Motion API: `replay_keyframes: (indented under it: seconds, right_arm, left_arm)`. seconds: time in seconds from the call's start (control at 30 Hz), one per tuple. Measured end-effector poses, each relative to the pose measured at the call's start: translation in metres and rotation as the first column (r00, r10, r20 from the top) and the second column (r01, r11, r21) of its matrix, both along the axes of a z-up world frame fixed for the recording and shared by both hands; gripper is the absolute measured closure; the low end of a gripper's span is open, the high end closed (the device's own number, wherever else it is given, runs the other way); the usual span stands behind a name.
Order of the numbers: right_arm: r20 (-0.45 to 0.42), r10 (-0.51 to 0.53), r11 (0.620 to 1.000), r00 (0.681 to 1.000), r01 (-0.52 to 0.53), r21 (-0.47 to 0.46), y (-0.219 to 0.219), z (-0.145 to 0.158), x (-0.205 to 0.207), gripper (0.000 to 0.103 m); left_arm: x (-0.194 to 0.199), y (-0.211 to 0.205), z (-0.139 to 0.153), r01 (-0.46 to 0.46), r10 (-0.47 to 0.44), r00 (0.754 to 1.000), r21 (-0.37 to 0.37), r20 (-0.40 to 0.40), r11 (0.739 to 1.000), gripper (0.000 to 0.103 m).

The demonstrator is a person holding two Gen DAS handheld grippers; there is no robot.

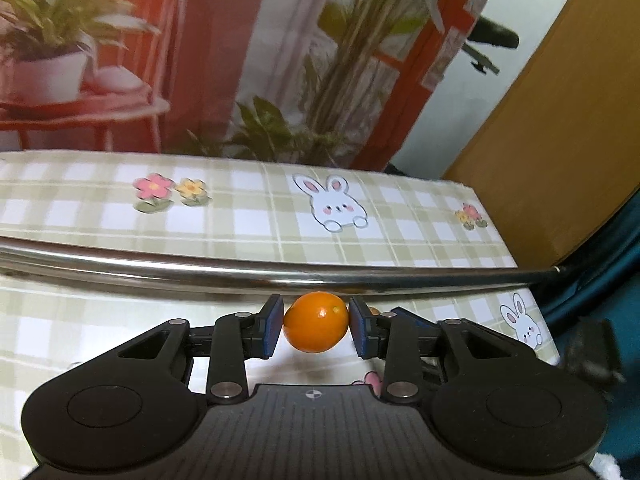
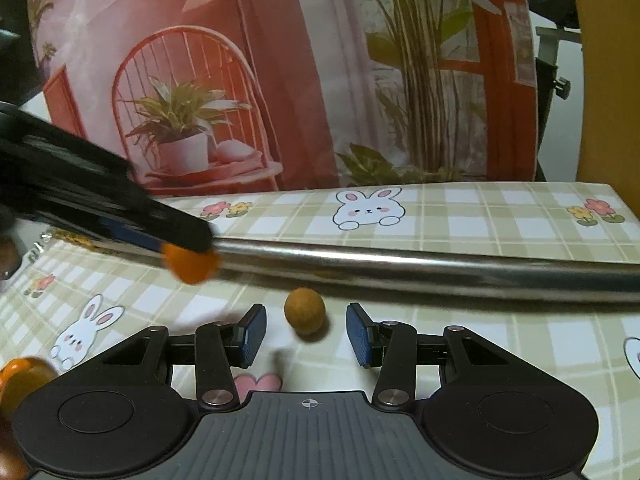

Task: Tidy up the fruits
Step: 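Grasp the tangerine with the left tool while the right tool grasps the small brown kiwi, then carry the tangerine onto the plate with the left tool while the right tool carries the kiwi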

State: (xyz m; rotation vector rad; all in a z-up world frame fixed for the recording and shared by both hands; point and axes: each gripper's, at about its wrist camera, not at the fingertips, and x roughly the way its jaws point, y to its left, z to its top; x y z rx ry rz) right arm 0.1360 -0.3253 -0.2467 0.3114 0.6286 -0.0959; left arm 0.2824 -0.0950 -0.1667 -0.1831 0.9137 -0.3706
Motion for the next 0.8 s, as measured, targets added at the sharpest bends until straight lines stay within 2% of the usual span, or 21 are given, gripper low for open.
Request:
replay_keyframes:
  seconds: [0.07, 0.17, 0.23, 0.33, 0.43, 0.8]
  right_arm:
    - [-0.02, -0.023, 1.0, 1.0, 0.023, -0.002, 0.0, -0.003, 0.009, 0.067]
    - [-0.024, -0.02, 0.999, 1.0, 0.021, 0.031, 0.0, -0.004, 0.017, 0.068]
    - [-0.024, -0.015, 1.0, 1.0, 0.016, 0.021, 0.004, -0.003, 0.021, 0.068]
    - [-0.052, -0.025, 0.999, 0.998, 0.023, -0.028, 0.011, -0.006, 0.026, 0.077]
    - [-0.051, -0.037, 0.999, 0.998, 0.035, -0.041, 0.013, -0.006, 0.025, 0.08]
    - [-0.044, -0.049, 0.998, 0.998, 0.047, -0.032, 0.016, -0.005, 0.018, 0.08]
  left_arm:
    - [-0.009, 0.009, 0.009, -0.023, 0.023, 0.999, -0.005, 0.029, 1.0, 0.065]
    - [-0.022, 0.023, 0.019, -0.065, 0.066, 0.996, -0.02, 0.062, 0.998, 0.065]
    - [-0.031, 0.029, 0.025, -0.088, 0.09, 0.992, -0.02, 0.085, 0.996, 0.065]
    - [-0.043, 0.032, 0.032, -0.1, 0.099, 0.988, 0.002, 0.121, 0.995, 0.065]
    - [-0.056, 0.036, 0.038, -0.111, 0.106, 0.983, 0.022, 0.15, 0.994, 0.065]
    - [-0.108, 0.071, 0.053, -0.152, 0.152, 0.972, -0.012, 0.178, 0.988, 0.065]
